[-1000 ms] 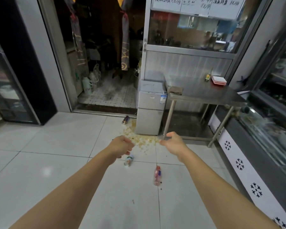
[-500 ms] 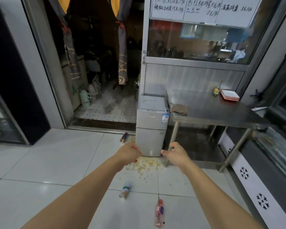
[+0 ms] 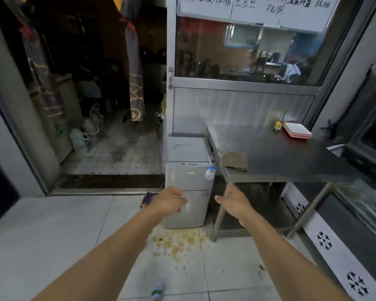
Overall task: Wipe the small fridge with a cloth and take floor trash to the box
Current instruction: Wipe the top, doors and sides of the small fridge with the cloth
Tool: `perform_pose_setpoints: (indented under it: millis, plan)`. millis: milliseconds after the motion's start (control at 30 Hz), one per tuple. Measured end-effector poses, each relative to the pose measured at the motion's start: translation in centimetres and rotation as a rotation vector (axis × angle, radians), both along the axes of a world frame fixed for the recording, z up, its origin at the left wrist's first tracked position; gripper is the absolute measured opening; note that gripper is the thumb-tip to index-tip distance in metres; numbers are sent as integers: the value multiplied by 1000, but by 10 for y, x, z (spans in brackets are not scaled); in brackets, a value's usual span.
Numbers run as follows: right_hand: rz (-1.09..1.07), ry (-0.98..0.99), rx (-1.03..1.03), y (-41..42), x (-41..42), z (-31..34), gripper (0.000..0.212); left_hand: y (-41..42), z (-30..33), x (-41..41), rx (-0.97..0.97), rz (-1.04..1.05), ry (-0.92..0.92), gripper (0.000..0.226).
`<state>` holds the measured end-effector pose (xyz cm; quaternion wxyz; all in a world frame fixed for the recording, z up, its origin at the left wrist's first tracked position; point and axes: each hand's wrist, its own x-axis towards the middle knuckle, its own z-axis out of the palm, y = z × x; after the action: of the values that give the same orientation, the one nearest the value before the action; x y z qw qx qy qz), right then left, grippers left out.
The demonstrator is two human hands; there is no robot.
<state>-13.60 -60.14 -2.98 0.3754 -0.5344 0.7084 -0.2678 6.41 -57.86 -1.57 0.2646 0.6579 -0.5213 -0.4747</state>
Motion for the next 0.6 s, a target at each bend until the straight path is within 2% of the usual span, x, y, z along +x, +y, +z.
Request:
perform_pose_setpoints:
  millis: [167,367,533,600]
  plan:
    - [-117,-20,65,-59,9,-1,59,-93,5,13,21,-116,-27,29]
    - [-212,56,117,-120,-9,-12,43,-177,-5,-2,40,-216,-14,29]
    - [-288,82,89,-196,-31,-31,47,-249,-21,-27,36,-261,-14,28]
    - [-317,80,67,-229,-43,-39,40,-278,-28,-39,41,-264,-33,25]
